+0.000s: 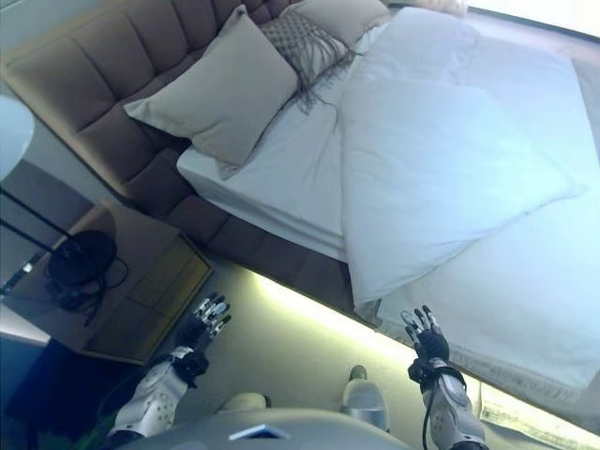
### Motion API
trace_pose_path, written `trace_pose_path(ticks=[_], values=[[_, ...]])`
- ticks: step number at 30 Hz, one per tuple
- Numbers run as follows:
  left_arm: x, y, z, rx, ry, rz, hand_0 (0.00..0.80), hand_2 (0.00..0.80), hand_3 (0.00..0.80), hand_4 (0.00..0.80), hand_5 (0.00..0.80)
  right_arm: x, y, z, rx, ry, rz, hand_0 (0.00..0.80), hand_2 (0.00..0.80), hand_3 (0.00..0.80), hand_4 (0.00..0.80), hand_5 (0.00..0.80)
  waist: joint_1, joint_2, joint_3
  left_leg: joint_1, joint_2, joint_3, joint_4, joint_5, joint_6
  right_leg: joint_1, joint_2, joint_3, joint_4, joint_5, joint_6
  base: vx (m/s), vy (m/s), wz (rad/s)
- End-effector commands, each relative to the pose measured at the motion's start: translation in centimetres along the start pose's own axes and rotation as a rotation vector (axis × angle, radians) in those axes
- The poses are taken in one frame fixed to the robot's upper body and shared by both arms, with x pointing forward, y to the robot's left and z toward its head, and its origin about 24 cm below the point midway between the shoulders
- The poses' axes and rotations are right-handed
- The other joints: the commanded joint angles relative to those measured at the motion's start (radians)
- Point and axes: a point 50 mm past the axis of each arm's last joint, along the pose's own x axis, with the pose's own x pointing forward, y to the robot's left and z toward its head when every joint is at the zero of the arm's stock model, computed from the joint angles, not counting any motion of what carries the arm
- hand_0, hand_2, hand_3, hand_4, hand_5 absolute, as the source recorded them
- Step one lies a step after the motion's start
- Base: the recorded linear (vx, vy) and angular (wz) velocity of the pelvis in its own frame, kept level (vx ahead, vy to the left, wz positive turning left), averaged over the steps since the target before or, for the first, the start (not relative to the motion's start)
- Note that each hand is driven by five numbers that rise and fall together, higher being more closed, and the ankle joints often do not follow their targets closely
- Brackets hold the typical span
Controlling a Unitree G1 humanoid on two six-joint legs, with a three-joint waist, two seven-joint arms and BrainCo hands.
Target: Make the bed neatly
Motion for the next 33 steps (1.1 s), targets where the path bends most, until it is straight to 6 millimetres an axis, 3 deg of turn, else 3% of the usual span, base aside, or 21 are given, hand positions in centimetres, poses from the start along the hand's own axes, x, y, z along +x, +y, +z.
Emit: trace_pose_path(ticks=[1, 6, 11, 13, 16, 20, 22, 26, 31, 33], values=[[-0.4, 0.8, 3.1, 0.064, -0.143, -0.019, 0.0, 0.0, 0.0, 0.0, 0.0, 0.3, 1.0, 1.2, 0.018, -0.059, 0.056, 0.0, 0.0, 0.0, 0.0, 0.0, 0.01, -0.046, -0.036, 0.027, -0.031, -0.028, 0.114, 0.086, 0.003, -0.069, -0.02, 0.077, -0.05, 0.123, 0.05, 0.144, -0.187, -0.09], [-0.3, 1.0, 3.1, 0.054, -0.131, -0.012, 0.0, 0.0, 0.0, 0.0, 0.0, 0.4, 0.3, 1.2, 0.022, -0.058, 0.051, 0.0, 0.0, 0.0, 0.0, 0.0, 0.0, -0.037, -0.045, -0.021, 0.008, -0.034, 0.183, 0.226, -0.013, -0.038, 0.042, 0.078, -0.019, 0.048, -0.011, 0.156, -0.24, -0.07], [0.2, 0.4, 2.8, 0.069, -0.113, -0.047, 0.0, 0.0, 0.0, 0.0, 0.0, 0.4, 0.2, 1.5, 0.02, -0.089, 0.005, 0.0, 0.0, 0.0, 0.0, 0.0, -0.016, -0.047, -0.034, -0.102, -0.002, 0.02, 0.345, 0.261, 0.001, -0.019, 0.066, 0.067, 0.013, -0.002, -0.058, 0.143, -0.241, -0.01], [0.4, 0.0, 2.6, 0.091, -0.097, -0.074, 0.0, 0.0, 0.0, 0.0, 0.0, 0.2, -0.1, 1.3, 0.053, -0.094, -0.015, 0.0, 0.0, 0.0, 0.0, 0.0, -0.018, -0.047, -0.032, -0.124, -0.003, 0.024, 0.324, 0.26, 0.015, -0.015, 0.079, 0.073, 0.022, -0.015, -0.061, 0.142, -0.128, 0.18], [1.0, -0.5, 2.7, 0.095, -0.083, -0.081, 0.0, 0.0, 0.0, 0.0, 0.0, 0.1, 0.3, 0.9, 0.066, -0.081, -0.012, 0.0, 0.0, 0.0, 0.0, 0.0, -0.014, -0.036, -0.029, -0.126, -0.008, -0.009, 0.223, 0.274, 0.015, -0.007, 0.099, 0.085, 0.03, -0.033, -0.059, 0.132, -0.036, 0.21], [1.4, -0.8, 2.5, 0.101, -0.067, -0.081, 0.0, 0.0, 0.0, 0.0, 0.0, -0.2, 1.3, 0.6, 0.08, -0.077, 0.015, 0.0, 0.0, 0.0, 0.0, 0.0, 0.011, -0.011, -0.013, -0.158, -0.018, -0.051, 0.052, 0.321, -0.021, 0.035, 0.104, 0.085, 0.018, -0.057, -0.044, 0.141, 0.028, -0.01], [1.2, -0.7, 2.2, 0.1, -0.056, -0.075, 0.0, 0.0, 0.0, 0.0, 0.0, -0.2, 1.9, 0.6, 0.094, -0.079, 0.034, 0.0, 0.0, 0.0, 0.0, 0.0, 0.041, 0.004, -0.001, -0.237, -0.033, -0.08, -0.002, 0.384, -0.042, 0.073, 0.107, 0.089, 0.013, -0.078, -0.041, 0.206, 0.077, 0.47], [0.6, -0.3, 1.4, 0.087, -0.032, -0.063, 0.0, 0.0, 0.0, 0.0, 0.0, -0.2, 2.4, 0.5, 0.102, -0.085, 0.051, 0.0, 0.0, 0.0, 0.0, 0.0, 0.083, 0.036, 0.009, -0.302, -0.037, -0.088, -0.116, 0.459, -0.054, 0.137, 0.112, 0.085, 0.019, -0.118, -0.047, 0.258, 0.1, -0.14], [0.6, 0.2, 1.7, 0.09, -0.029, -0.086, 0.0, 0.0, 0.0, 0.0, 0.0, 0.0, 3.1, 0.5, 0.108, -0.103, 0.076, 0.0, 0.0, 0.0, 0.0, 0.0, 0.112, 0.063, 0.003, -0.335, -0.069, -0.086, -0.118, 0.436, -0.047, 0.213, 0.085, 0.098, 0.053, -0.186, -0.034, 0.337, 0.132, -0.27], [0.8, 0.2, 2.0, 0.094, -0.032, -0.086, 0.0, 0.0, 0.0, 0.0, 0.0, 0.1, 3.6, -0.3, 0.096, -0.077, 0.068, 0.0, 0.0, 0.0, 0.0, 0.0, 0.109, 0.07, -0.013, -0.309, -0.085, -0.064, -0.124, 0.363, -0.027, 0.22, 0.045, 0.091, 0.094, -0.207, -0.01, 0.427, 0.23, -0.16]])
